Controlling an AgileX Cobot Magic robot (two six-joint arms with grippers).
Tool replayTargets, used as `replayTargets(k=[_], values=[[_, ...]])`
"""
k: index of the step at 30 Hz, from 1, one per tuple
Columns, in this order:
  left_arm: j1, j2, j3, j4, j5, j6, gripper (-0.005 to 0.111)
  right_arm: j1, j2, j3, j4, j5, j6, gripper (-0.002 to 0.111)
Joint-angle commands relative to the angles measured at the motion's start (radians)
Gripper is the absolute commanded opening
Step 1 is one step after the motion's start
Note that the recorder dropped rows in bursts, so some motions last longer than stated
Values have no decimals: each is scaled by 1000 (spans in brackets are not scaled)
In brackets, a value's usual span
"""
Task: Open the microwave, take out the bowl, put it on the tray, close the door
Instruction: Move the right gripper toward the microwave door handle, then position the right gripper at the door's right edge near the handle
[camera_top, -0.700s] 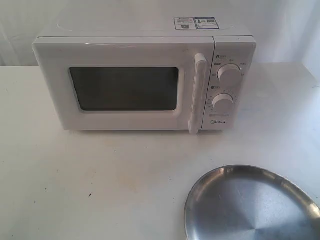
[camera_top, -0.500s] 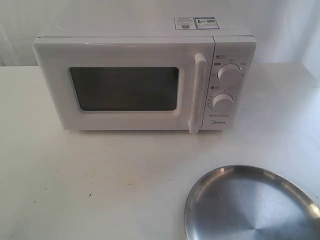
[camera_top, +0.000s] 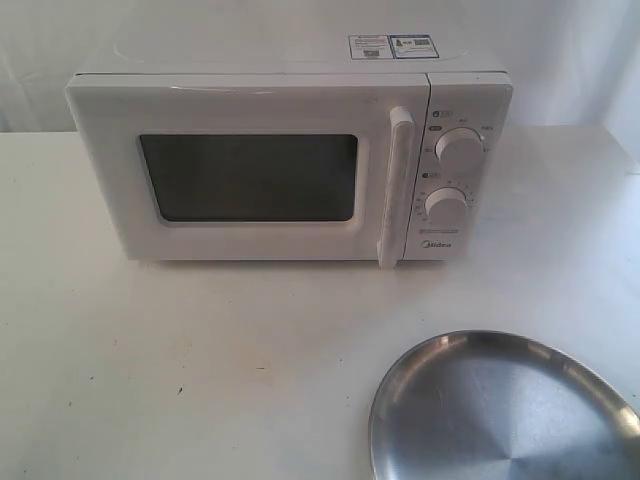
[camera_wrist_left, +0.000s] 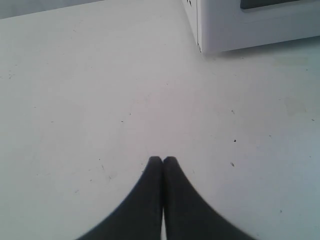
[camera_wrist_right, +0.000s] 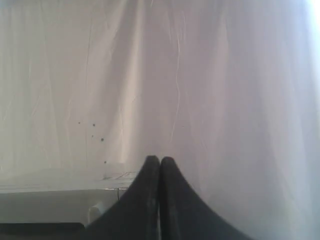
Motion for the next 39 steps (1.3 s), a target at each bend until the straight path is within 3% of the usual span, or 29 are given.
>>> replayTargets(k=[1, 5, 11, 14, 19, 30, 35, 39], values=[[-4, -2, -2, -6, 1, -2, 0, 3, 276, -114, -258, -118, 148, 0], [-4, -2, -2, -6, 1, -2, 0, 5, 805, -344, -993, -343, 336, 0], [-4, -2, -2, -6, 1, -2, 0, -27, 1430, -560, -1211, -741, 314, 0], [-4, -2, -2, -6, 1, -2, 0, -140, 1600, -663, -1339, -747, 329, 0], [-4, -2, -2, -6, 1, -2, 0, -274, 1711, -712, -1351, -747, 379, 0], [-4, -2, -2, -6, 1, -2, 0, -254, 1715, -717, -1180, -747, 109, 2], [-4, -2, -2, -6, 1, -2, 0, -237, 1715, -717, -1059, -746, 93, 14], [-4, -2, -2, -6, 1, -2, 0, -218, 1724, -719, -1019, -725, 104, 34]])
